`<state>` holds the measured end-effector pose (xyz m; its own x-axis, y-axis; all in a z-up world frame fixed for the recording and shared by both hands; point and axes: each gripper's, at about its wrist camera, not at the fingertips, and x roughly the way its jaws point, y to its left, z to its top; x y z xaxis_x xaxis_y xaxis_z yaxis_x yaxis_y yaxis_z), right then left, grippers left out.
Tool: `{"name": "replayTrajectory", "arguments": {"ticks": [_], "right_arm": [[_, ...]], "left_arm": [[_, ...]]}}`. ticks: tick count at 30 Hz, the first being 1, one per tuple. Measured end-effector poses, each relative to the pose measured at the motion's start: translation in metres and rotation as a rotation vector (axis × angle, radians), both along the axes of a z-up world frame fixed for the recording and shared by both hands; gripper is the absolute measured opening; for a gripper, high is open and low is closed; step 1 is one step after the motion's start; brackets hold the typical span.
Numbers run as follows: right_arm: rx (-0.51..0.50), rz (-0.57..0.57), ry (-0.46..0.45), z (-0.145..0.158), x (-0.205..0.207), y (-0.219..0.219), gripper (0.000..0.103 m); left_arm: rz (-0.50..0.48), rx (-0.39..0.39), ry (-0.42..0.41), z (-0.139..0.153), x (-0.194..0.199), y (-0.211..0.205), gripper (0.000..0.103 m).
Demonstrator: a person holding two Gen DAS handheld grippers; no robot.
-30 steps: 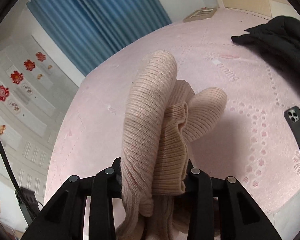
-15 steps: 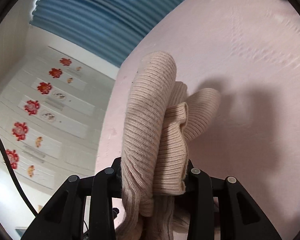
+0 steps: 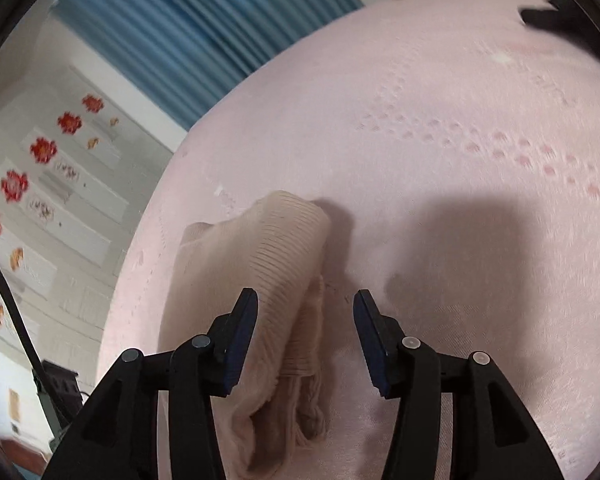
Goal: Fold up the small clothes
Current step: 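Lower the held bundle onto the bedspread and open the right tool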
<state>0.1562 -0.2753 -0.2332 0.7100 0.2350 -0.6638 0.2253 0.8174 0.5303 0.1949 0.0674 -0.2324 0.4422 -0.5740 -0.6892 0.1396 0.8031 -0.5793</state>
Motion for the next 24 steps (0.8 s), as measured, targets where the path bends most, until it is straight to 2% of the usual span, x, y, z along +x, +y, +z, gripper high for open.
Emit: {"name": "replayTrajectory", "arguments": {"ticks": [4, 6, 7, 8, 9, 10, 12, 14, 15, 16, 18, 19, 20, 22, 24], "right_arm": [[-0.089, 0.077, -0.019, 0.020, 0.021, 0.032, 0.048], [-0.184, 0.086, 0.033, 0.013, 0.033, 0.045, 0.042], [-0.229, 0.075, 0.057, 0.007, 0.037, 0.050, 0.034], [-0.255, 0.053, 0.069, 0.002, 0.042, 0.053, 0.031], [-0.251, 0.051, 0.055, 0.001, 0.042, 0.052, 0.016], [-0.267, 0.062, 0.023, 0.007, 0.042, 0.053, 0.011], [-0.308, 0.108, -0.075, 0.023, 0.037, 0.059, 0.010], [-0.276, 0.137, -0.201, 0.040, 0.024, 0.052, 0.010], [-0.268, 0.134, -0.206, 0.041, 0.023, 0.048, 0.010], [-0.286, 0.121, -0.179, 0.037, 0.025, 0.045, 0.010], [-0.331, 0.092, -0.059, 0.014, 0.040, 0.043, 0.010], [-0.327, 0.089, 0.024, -0.004, 0.047, 0.040, 0.010], [-0.326, 0.082, 0.055, -0.013, 0.049, 0.039, 0.011], [-0.333, 0.053, 0.042, -0.011, 0.043, 0.041, 0.017], [-0.326, 0.049, 0.042, -0.001, 0.038, 0.043, 0.019]], "left_arm": [[-0.017, 0.027, -0.024, 0.009, -0.002, -0.007, 0.051], [-0.017, 0.033, -0.027, 0.013, -0.002, -0.007, 0.051], [-0.016, 0.035, -0.027, 0.015, -0.001, -0.008, 0.051], [-0.016, 0.039, -0.030, 0.015, -0.002, -0.006, 0.051], [-0.016, 0.045, -0.033, 0.017, -0.003, -0.007, 0.051], [-0.016, 0.056, -0.038, 0.019, -0.003, -0.006, 0.051], [-0.016, 0.067, -0.045, 0.023, -0.004, -0.005, 0.051], [-0.016, 0.070, -0.051, 0.026, -0.004, -0.004, 0.051], [-0.015, 0.068, -0.050, 0.026, -0.004, -0.004, 0.051], [-0.017, 0.061, -0.045, 0.027, -0.003, -0.005, 0.051], [-0.026, 0.054, -0.041, 0.027, -0.004, -0.008, 0.051], [-0.036, 0.062, -0.043, 0.028, -0.005, -0.011, 0.051], [-0.044, 0.072, -0.046, 0.028, -0.006, -0.014, 0.051], [-0.062, 0.106, -0.051, 0.029, -0.009, -0.019, 0.051], [-0.061, 0.182, -0.061, 0.028, -0.014, -0.026, 0.051]]}}
